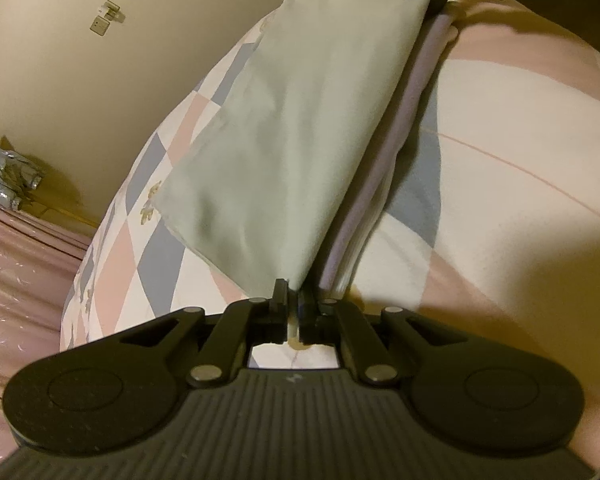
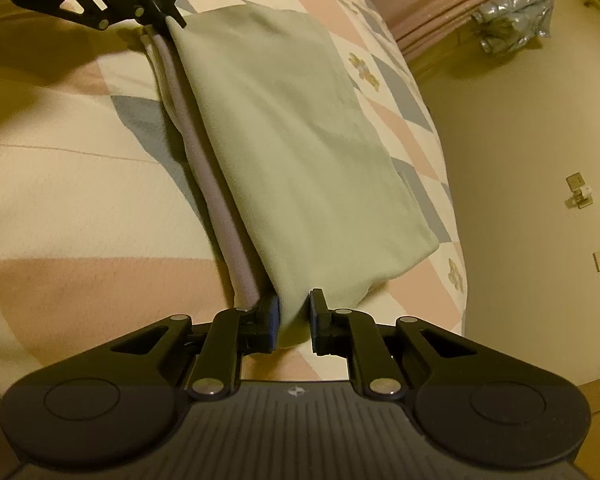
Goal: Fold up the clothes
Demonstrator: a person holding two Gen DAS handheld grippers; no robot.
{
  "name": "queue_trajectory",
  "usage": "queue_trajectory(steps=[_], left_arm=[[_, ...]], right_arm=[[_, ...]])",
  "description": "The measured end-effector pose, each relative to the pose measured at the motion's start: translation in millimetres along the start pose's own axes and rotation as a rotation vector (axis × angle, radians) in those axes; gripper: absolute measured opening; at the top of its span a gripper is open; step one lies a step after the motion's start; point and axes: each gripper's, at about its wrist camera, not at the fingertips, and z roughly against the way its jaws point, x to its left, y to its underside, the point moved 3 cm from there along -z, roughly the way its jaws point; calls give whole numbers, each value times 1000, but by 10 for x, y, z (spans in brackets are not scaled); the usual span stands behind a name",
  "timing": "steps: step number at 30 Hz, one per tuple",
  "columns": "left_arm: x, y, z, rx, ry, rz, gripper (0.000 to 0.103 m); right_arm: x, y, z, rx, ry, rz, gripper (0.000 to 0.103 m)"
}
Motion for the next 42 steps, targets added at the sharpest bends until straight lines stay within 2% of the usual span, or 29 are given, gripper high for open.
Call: queue_trajectory(steps=[4, 8, 12, 14, 17, 20, 23, 28, 30, 33, 35, 37, 42], left_arm=[[50, 52, 44, 24, 15, 35, 6], [122, 164, 142, 65, 49, 129, 7], [304, 172, 310, 58, 71, 301, 10], [410, 123, 397, 34, 71, 384, 14], [511, -2, 394, 8, 92, 454, 18], [535, -87, 298, 3, 110, 483, 18], [457, -71, 122, 56, 152, 497, 17], [373, 24, 93, 95, 174, 508, 17], [380, 50, 121, 113, 182, 529, 19], [431, 76, 282, 114, 183, 588, 20], [463, 93, 428, 106, 178, 633, 28], [483, 107, 574, 97, 172, 673, 34], [467, 162, 933, 74, 178, 764, 62]], right_arm=[[-28, -5, 53, 19, -1, -28, 14], [-43, 61, 146, 49, -11, -59, 16], [-157, 88, 291, 66, -35, -180, 16], [-249, 55, 385, 45, -52, -284, 16], [-395, -21, 463, 8, -93, -462, 17], [-485, -83, 337, 0, -142, -599, 17], [-521, -98, 182, 0, -164, -685, 17], [-454, -22, 51, 35, -209, -715, 24], [-447, -6, 68, 43, -215, -714, 29], [-520, 16, 152, 45, -224, -776, 29], [-559, 32, 262, 42, -225, -827, 31], [-558, 51, 383, 41, -225, -881, 40], [-388, 56, 757, 53, -215, -1015, 51]])
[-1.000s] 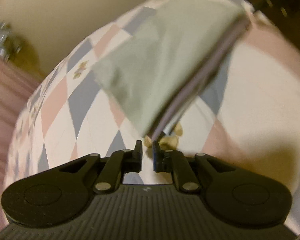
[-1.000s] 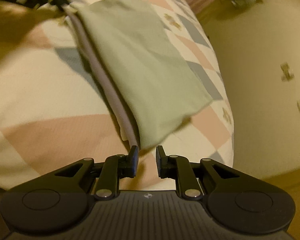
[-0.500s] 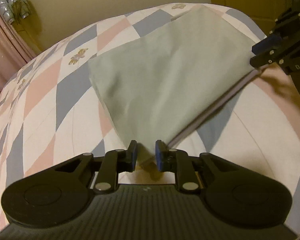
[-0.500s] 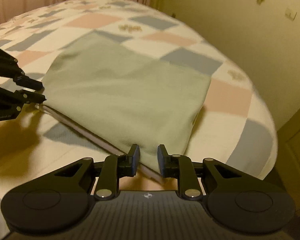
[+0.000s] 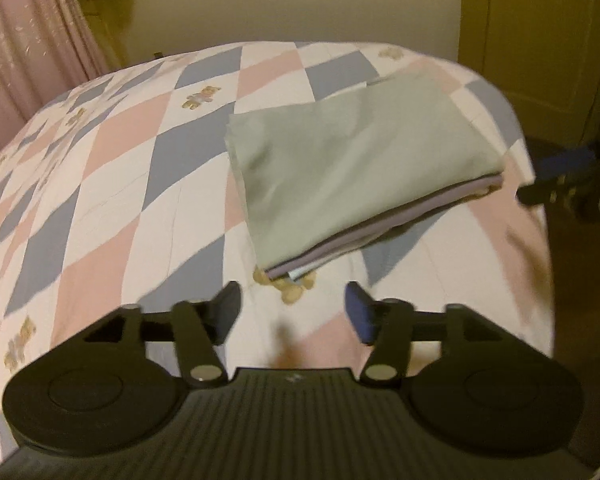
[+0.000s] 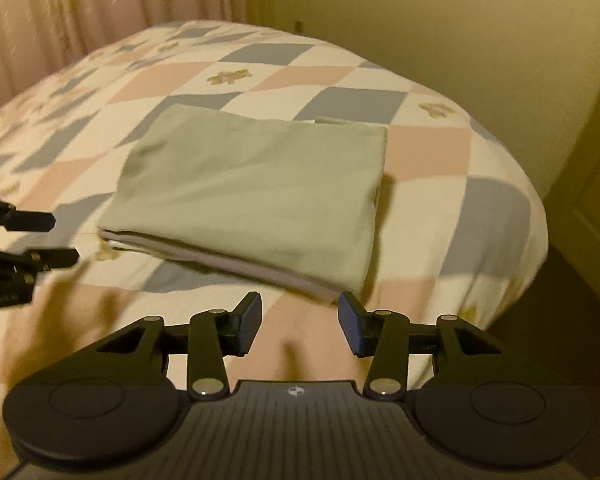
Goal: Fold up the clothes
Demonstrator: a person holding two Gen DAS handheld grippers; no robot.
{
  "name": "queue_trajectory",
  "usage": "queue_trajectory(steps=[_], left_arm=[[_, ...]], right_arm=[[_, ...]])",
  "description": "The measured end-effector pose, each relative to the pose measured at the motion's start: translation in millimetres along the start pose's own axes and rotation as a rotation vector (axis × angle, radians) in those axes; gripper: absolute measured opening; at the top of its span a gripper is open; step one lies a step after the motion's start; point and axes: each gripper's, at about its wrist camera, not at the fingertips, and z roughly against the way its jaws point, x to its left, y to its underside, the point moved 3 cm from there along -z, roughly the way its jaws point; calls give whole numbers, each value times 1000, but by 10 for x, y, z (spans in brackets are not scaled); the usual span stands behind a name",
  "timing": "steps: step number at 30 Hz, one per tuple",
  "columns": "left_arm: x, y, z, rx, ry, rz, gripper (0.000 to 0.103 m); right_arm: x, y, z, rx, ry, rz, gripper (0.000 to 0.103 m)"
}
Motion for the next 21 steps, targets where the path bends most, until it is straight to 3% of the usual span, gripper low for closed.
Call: queue_trajectory(steps=[5, 7, 12, 17, 21], left_arm=[[43, 112, 331, 6, 41, 125, 98], [49, 141, 471, 2, 55, 161, 102], [93, 201, 775, 31, 54, 228, 102], [144, 257, 1026, 49, 6, 266, 102], [134, 256, 1197, 59, 9, 278, 102]], right_arm=[[198, 119, 310, -10, 23, -107, 77], [287, 148, 439, -16, 27, -140, 88], [500, 145, 731, -30, 23, -153, 99], [609, 112, 988, -38, 29, -154, 101], [653, 103, 1160, -32, 39, -152, 101]])
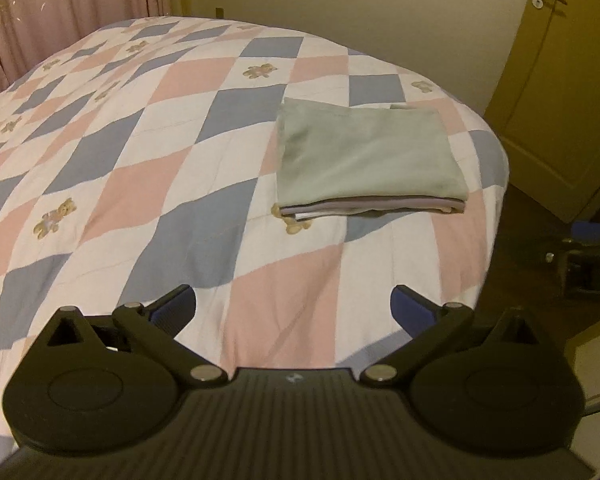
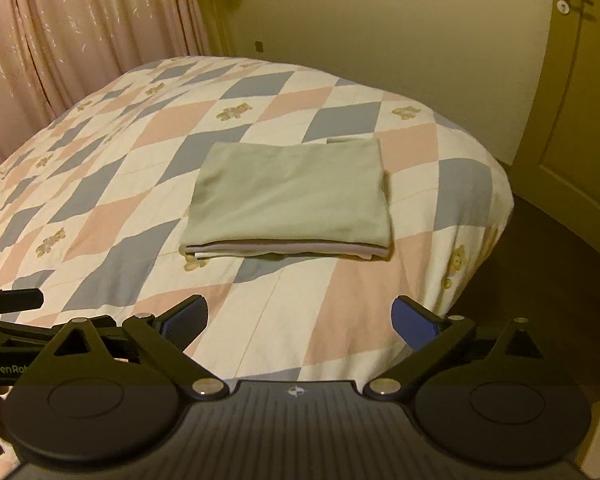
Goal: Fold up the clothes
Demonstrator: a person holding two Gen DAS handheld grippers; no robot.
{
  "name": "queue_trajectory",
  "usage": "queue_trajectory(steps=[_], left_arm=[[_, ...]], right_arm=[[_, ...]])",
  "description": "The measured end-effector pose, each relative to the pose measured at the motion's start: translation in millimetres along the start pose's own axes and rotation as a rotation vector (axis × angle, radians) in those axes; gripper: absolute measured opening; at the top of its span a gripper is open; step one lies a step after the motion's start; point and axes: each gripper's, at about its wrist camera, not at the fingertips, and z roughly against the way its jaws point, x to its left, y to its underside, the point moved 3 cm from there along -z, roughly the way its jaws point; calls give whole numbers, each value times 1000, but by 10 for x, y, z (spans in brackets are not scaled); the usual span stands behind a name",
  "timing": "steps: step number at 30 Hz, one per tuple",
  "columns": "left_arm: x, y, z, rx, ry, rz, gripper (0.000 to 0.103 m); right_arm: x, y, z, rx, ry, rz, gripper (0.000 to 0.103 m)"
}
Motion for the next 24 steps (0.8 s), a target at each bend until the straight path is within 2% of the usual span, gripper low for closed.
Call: queue_trajectory(steps=[10, 24], left_arm=[[-129, -12, 246, -5, 1, 3, 102], [-324, -36, 109, 14, 22, -22, 102]], right_arm=[[63, -2, 301, -9, 4, -19, 101], [-114, 85, 261, 3, 31, -60, 101]])
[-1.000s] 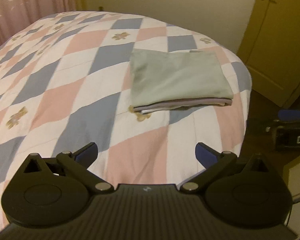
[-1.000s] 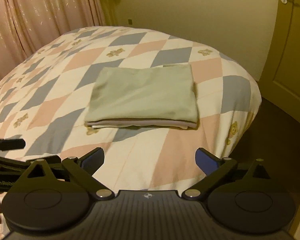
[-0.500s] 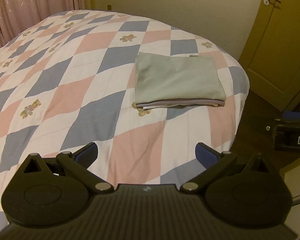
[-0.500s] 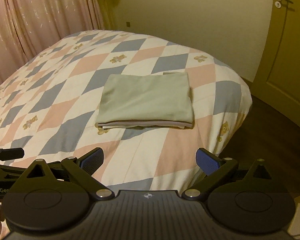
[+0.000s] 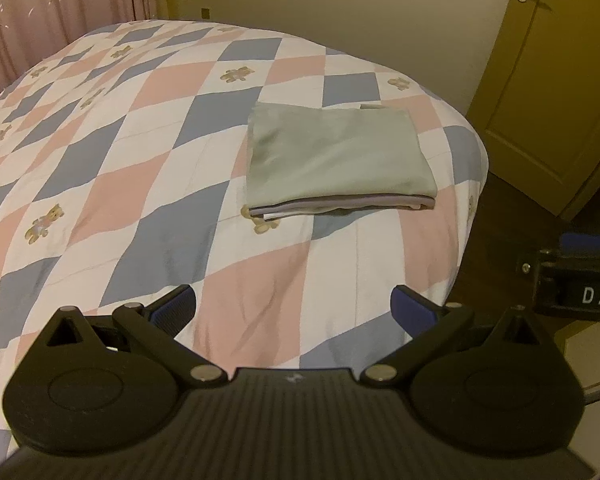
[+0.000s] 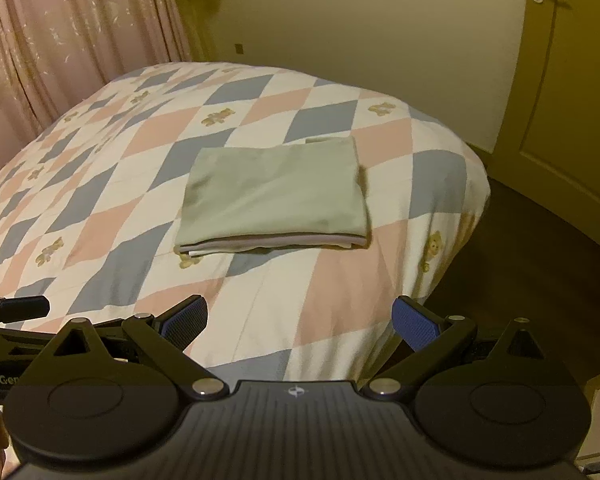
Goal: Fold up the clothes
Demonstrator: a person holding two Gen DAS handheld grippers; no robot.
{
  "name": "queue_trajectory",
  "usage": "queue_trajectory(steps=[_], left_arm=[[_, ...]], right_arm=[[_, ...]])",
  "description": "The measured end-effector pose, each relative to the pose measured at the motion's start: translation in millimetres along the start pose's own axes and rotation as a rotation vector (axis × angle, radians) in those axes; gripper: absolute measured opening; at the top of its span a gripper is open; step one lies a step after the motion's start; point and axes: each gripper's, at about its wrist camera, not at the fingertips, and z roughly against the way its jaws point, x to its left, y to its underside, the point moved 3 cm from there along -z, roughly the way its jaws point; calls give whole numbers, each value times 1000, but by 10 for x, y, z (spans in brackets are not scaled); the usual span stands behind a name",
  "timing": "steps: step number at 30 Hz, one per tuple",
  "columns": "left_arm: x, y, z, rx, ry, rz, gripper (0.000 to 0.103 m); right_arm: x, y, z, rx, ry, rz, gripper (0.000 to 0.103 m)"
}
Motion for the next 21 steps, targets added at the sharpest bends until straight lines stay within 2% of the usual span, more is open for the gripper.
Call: queue_trajectory(steps=[21], left_arm=[[-13, 108, -275, -24, -31, 20, 102]], right_arm=[[-81, 82, -283, -12, -20, 19, 101]])
